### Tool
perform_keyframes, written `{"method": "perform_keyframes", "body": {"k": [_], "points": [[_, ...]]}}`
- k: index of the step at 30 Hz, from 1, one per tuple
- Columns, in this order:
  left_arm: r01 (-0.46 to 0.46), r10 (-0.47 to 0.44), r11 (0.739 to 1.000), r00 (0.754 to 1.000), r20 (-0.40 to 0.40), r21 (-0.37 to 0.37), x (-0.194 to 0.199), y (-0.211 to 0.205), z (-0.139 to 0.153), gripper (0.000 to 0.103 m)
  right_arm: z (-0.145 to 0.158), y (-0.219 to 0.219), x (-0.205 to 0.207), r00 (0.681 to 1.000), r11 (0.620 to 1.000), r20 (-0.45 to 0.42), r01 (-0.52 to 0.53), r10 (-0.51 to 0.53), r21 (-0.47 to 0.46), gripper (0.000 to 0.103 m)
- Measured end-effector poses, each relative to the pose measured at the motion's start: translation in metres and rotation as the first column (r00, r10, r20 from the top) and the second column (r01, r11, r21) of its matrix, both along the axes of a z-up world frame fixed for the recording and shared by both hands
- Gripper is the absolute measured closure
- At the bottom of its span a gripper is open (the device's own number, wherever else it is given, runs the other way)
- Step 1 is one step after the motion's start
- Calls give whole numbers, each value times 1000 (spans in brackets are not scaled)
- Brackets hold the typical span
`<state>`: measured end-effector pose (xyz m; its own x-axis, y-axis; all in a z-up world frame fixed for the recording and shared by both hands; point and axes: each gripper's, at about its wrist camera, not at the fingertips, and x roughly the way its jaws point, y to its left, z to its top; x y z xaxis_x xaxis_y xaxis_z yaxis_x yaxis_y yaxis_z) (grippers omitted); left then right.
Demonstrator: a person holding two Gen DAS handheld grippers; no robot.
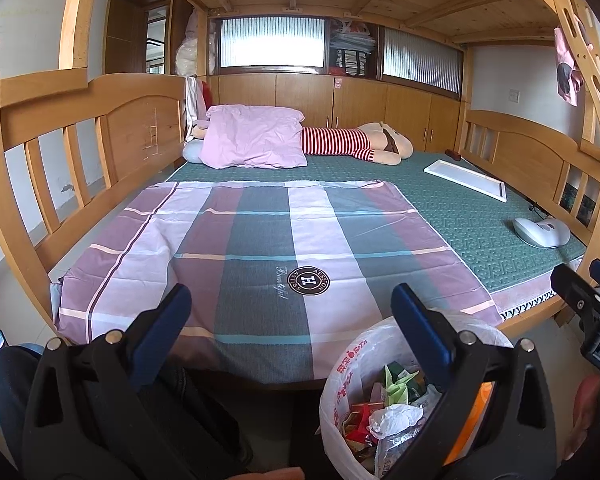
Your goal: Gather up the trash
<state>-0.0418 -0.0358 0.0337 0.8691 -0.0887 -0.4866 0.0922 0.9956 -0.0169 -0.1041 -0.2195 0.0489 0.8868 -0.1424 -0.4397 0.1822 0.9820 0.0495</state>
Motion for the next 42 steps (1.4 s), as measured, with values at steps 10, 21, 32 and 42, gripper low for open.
{"method": "perform_keyframes", "body": {"k": [10, 21, 32, 42], "points": [[-5, 5, 1000, 1000, -8, 5, 3, 0, -1, 4, -1, 0, 0, 1000, 1000, -4, 4, -4, 1, 4], [-1, 1, 1000, 1000, -21, 3, 4, -1, -3, 4, -3, 1, 0, 1000, 1000, -6, 4, -4, 3, 4], [-8, 8, 1000, 999, -39, -1, 7, -2, -8, 4, -8, 2, -1, 1000, 1000, -15, 13, -12, 5, 4], [-22, 21, 1000, 999, -39, -9, 7, 0, -8, 4, -6, 6, 2, 1000, 1000, -17, 9, -9, -4, 4]]}}
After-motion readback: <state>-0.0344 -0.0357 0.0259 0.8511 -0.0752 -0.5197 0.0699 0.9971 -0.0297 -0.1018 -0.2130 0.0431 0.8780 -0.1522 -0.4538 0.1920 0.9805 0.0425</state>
